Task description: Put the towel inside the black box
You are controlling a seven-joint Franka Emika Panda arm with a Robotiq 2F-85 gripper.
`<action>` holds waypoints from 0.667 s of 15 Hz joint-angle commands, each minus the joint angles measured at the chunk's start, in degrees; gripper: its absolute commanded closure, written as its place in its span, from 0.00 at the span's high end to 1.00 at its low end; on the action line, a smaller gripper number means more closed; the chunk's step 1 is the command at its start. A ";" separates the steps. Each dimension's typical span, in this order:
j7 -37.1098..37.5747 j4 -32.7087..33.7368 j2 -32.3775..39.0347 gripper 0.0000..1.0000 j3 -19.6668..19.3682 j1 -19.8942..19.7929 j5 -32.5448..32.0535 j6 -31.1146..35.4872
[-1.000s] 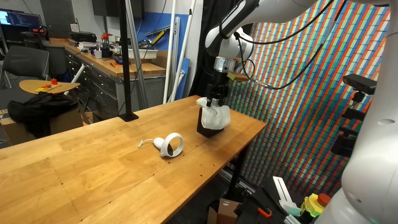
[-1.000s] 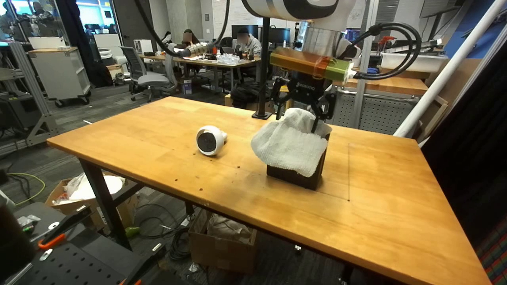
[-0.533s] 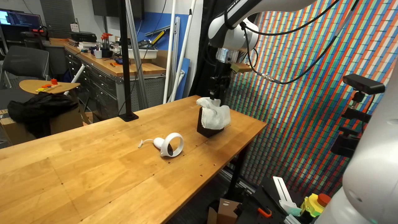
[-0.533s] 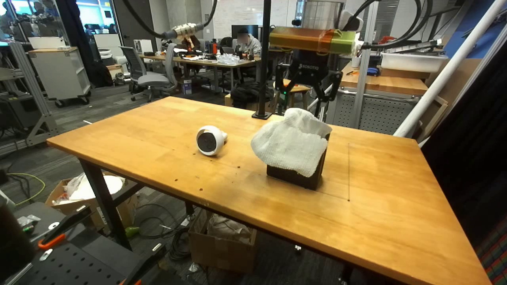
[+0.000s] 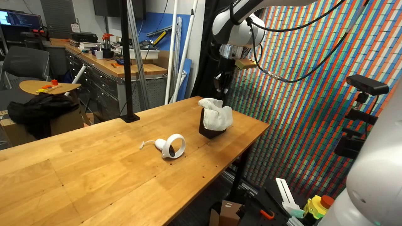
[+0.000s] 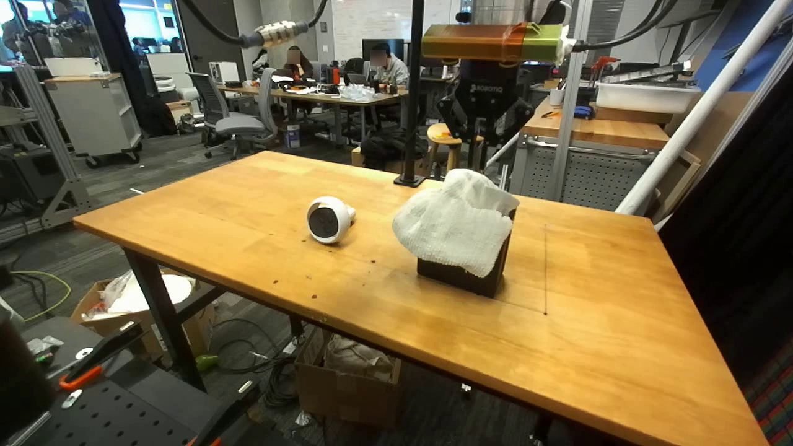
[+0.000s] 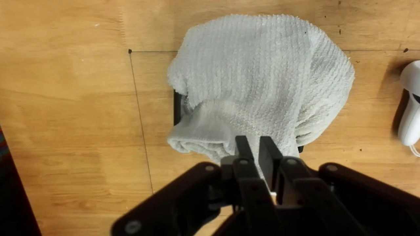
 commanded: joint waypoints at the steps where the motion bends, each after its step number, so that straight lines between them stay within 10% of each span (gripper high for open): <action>1: 0.38 -1.49 -1.27 0.00 -0.93 1.28 -1.37 1.58; 10: -0.97 0.11 2.73 0.01 -0.75 0.86 -0.01 0.97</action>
